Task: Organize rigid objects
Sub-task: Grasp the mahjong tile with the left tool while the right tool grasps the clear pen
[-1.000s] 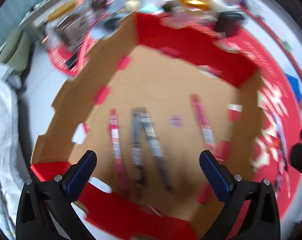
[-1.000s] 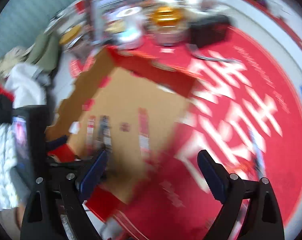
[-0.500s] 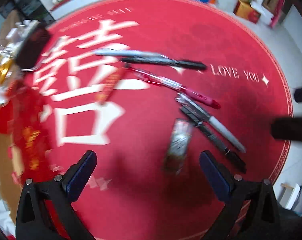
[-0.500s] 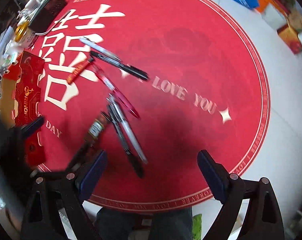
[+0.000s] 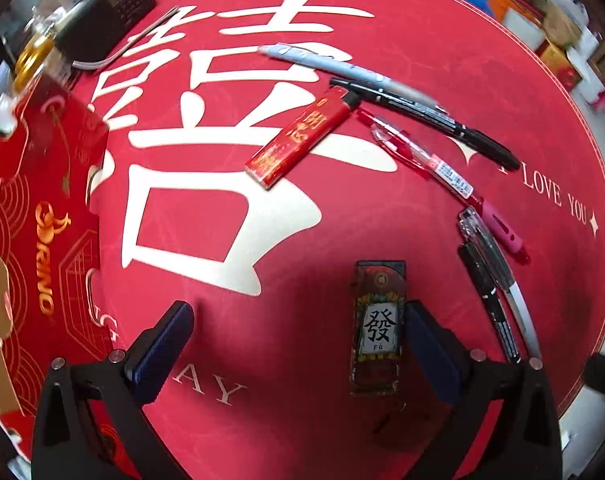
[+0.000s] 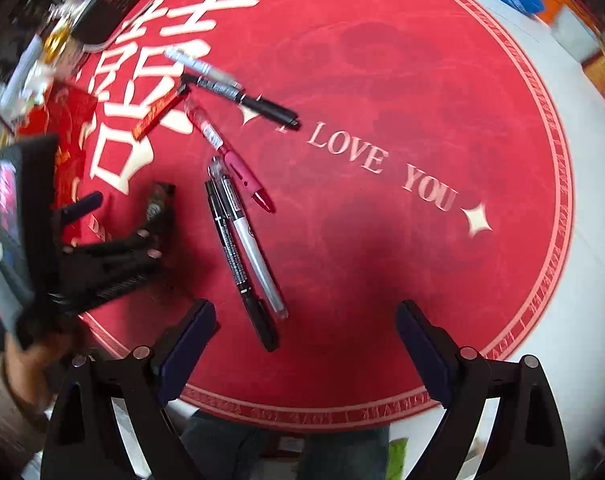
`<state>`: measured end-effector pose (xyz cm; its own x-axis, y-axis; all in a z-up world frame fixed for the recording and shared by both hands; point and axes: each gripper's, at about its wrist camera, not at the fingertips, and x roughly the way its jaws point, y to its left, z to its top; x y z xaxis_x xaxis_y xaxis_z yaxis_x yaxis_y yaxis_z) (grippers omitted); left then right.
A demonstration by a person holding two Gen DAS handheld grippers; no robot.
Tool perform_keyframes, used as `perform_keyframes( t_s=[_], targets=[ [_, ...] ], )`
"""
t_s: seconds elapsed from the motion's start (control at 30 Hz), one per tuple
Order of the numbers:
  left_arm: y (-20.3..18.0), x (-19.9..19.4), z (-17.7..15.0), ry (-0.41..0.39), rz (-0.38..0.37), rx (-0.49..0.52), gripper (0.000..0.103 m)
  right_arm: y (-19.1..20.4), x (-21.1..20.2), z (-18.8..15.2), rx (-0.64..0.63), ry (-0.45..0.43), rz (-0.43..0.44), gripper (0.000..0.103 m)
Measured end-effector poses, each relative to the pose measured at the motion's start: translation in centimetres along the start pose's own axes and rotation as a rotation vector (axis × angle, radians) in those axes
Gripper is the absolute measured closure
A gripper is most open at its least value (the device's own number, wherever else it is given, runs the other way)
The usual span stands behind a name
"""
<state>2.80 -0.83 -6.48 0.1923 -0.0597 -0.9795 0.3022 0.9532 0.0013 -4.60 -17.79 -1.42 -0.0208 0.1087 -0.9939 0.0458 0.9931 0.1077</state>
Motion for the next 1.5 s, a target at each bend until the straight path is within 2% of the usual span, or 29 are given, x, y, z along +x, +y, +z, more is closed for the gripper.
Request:
perform_keyframes(
  t_s=[0.1, 0.2, 0.3, 0.43, 0.47, 0.5, 0.63, 0.73, 0.77, 0.8, 0.83, 0.87, 0.97, 1.07, 1.13, 1.23, 1.27, 1.3, 1.37, 1.5],
  targets=[
    [0.0, 0.2, -0.4, -0.005, 0.022, -0.032, 0.000, 0.4, 1.7, 0.3, -0.063, 0.001, -0.046, 0.011],
    [0.0, 0.4, -0.7, -0.013, 0.035, -0.049, 0.000, 0.9, 2.9, 0.6, -0.119, 0.001, -0.056, 0.012],
    [-0.3, 0.5, -0.8, -0.018, 0.038, -0.043, 0.000, 1.3, 3.7, 0.9, -0.161, 0.011, -0.058, 0.027],
    [-1.6, 0.7, -0.8, -0.033, 0.038, -0.048, 0.000, 2.8, 3.8, 1.2, -0.231, -0.014, -0.081, 0.029],
    [-2.7, 0.7, -0.9, -0.038, 0.038, -0.055, 0.000, 3.4, 3.9, 1.2, -0.262, -0.022, -0.094, 0.035],
    [-2.2, 0.3, -1.0, -0.037, 0.039, -0.068, 0.000, 4.3, 3.9, 1.2, -0.304, -0.029, -0.110, 0.040],
    [-2.0, 0.5, -1.8, -0.038, -0.003, -0.134, 0.000, 6.5, 4.2, 0.7, -0.418, -0.039, -0.147, 0.048],
    [-1.2, 1.1, -2.1, -0.034, -0.040, -0.180, 0.000, 6.7, 4.3, 1.1, -0.428, 0.005, -0.153, 0.052],
    [-1.2, 1.2, -2.2, -0.041, -0.037, -0.179, 0.000, 6.9, 4.3, 1.1, -0.437, 0.014, -0.155, 0.060],
    [-1.3, 1.2, -2.3, -0.047, -0.035, -0.183, 0.000, 7.1, 4.2, 1.1, -0.450, 0.021, -0.156, 0.077],
    [-1.5, 1.2, -2.4, -0.054, -0.033, -0.190, 0.000, 7.5, 4.3, 1.1, -0.464, 0.030, -0.157, 0.088],
    [-1.6, 1.2, -2.5, -0.057, -0.032, -0.192, 0.000, 7.7, 4.4, 1.0, -0.469, 0.038, -0.154, 0.093],
    [-2.3, 1.2, -2.5, -0.061, -0.030, -0.195, 0.000, 7.1, 4.3, 0.9, -0.427, 0.049, -0.121, 0.093],
    [-3.5, 0.9, -2.5, -0.051, -0.029, -0.179, 0.000, 4.9, 3.2, 1.2, -0.316, 0.055, -0.028, 0.093],
    [-4.1, 1.4, -1.8, -0.039, -0.034, -0.160, 0.002, 4.0, 2.0, 1.0, -0.271, 0.042, -0.021, 0.093],
    [-6.3, 0.2, -0.8, -0.034, -0.047, -0.095, 0.023, 2.7, 0.0, 0.9, -0.199, 0.018, 0.003, 0.092],
    [-7.1, -0.2, -0.7, -0.035, -0.058, -0.056, 0.043, 2.4, -0.6, 0.9, -0.179, 0.009, 0.011, 0.092],
    [-7.9, -0.6, -0.5, -0.031, -0.065, -0.015, 0.075, 2.2, -1.2, 0.9, -0.159, -0.004, 0.018, 0.092],
    [-8.7, -0.8, -0.2, 0.013, -0.082, 0.012, 0.078, 1.7, -2.4, 0.7, -0.134, -0.025, 0.027, 0.092],
    [-7.8, -1.7, -0.3, 0.046, -0.111, -0.097, 0.078, -0.1, -3.8, 0.3, -0.074, -0.034, 0.079, 0.092]
  ],
)
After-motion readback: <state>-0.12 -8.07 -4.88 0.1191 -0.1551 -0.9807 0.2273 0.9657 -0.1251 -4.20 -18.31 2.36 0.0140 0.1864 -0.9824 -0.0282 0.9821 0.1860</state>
